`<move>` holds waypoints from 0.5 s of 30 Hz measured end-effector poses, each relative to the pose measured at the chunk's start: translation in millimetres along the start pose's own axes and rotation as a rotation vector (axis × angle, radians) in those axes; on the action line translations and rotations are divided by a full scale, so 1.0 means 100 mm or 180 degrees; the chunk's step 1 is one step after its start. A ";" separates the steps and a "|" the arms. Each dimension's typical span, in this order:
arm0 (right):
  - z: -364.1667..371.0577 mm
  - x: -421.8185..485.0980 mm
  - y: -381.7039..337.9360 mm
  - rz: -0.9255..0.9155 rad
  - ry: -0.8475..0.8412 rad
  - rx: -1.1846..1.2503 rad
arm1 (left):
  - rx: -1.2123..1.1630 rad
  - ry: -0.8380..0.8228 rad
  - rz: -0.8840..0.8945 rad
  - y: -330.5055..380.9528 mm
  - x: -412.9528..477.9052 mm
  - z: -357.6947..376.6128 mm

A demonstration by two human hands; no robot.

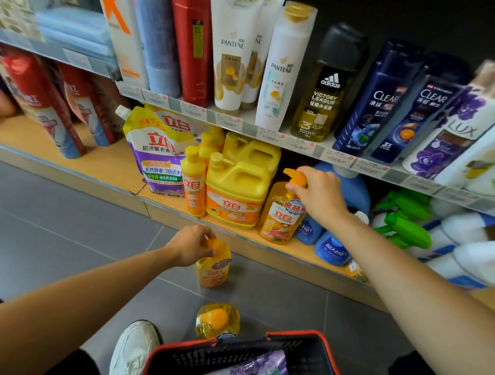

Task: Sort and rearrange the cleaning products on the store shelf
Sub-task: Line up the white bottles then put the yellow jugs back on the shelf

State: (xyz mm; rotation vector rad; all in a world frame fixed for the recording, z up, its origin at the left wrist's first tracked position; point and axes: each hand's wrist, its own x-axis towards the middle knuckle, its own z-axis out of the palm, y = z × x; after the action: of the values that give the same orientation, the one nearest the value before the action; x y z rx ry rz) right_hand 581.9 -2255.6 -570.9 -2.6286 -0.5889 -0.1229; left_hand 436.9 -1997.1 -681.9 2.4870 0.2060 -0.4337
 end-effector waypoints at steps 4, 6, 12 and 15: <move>0.03 0.01 0.01 0.0034 -0.0132 0.0259 | 0.0142 -0.0070 0.0100 0.02 -0.02 -0.01; -0.04 -0.04 0.10 -0.0019 -0.0340 0.0236 | 0.0210 -0.0089 0.0129 0.03 -0.02 0.01; -0.15 -0.22 0.59 -0.0105 -0.0542 -0.0365 | 0.0538 -0.0097 0.0126 0.05 0.04 -0.06; -0.15 -0.24 0.67 0.0002 -0.0434 -0.0166 | 0.0919 -0.0138 0.0187 0.04 0.06 -0.11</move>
State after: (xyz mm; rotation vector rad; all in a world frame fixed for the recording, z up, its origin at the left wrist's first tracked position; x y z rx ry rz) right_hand 589.1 -2325.7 -588.7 -2.7032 -0.6383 0.0421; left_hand 446.3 -1993.9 -673.8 2.7540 0.0552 -0.5240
